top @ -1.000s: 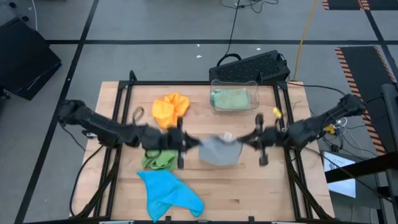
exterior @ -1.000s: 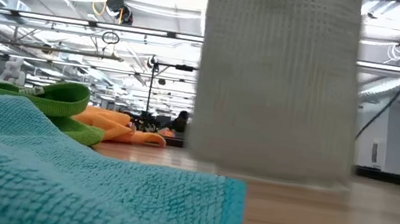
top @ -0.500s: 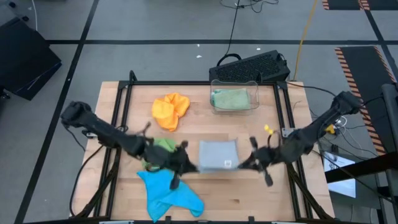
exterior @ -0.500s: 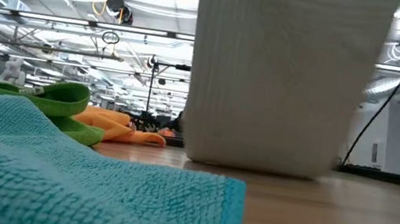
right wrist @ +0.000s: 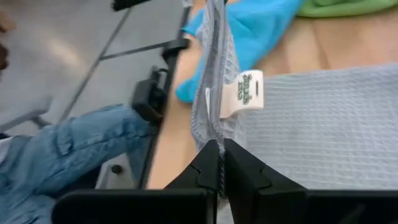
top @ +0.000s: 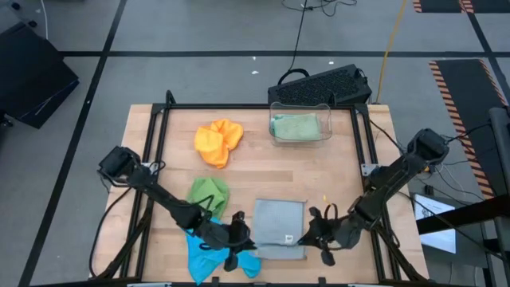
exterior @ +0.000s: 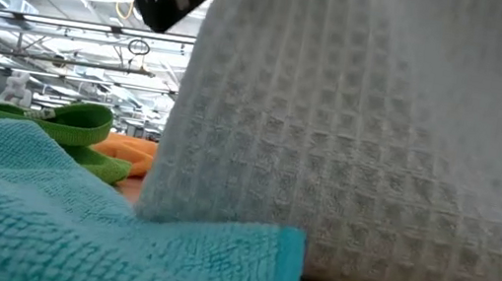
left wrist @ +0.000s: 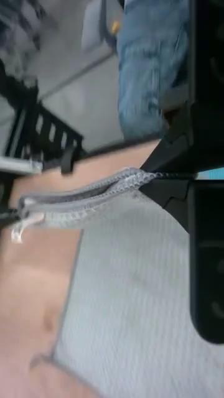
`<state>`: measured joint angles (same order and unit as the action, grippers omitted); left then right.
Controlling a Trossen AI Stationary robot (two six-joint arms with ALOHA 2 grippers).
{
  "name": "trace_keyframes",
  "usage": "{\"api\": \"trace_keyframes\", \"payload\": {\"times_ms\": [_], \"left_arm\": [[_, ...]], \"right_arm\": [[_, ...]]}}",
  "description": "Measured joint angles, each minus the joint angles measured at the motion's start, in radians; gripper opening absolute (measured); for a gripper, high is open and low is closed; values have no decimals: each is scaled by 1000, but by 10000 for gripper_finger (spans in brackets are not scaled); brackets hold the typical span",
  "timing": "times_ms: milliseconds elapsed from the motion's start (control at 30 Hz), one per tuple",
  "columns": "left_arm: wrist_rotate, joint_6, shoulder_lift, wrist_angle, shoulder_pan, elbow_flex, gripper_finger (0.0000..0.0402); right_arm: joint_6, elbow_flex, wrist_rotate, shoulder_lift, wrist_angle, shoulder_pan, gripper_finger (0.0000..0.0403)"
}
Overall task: Fold microfiber towels
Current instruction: Fold the gray microfiber towel
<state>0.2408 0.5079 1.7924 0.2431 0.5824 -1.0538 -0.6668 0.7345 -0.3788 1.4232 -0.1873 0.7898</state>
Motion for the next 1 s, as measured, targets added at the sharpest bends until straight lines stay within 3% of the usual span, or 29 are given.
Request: {"api": "trace_keyframes", "payload": {"times_ms": [167, 267, 633, 1000], "left_arm": [[95, -5, 0, -86, -57, 0, 10], [102, -31, 0, -118, -95, 0, 10], [68, -6, 0, -216, -227, 0, 7], [48, -4, 45, -207, -261, -1, 5]], "right_arm": [[2, 0, -95, 23, 61, -22, 10], [1, 0, -147, 23, 120, -51, 10], [-28, 0, -146, 23, 333, -137, 11], [12, -43, -90, 23, 306, -250, 11]]}}
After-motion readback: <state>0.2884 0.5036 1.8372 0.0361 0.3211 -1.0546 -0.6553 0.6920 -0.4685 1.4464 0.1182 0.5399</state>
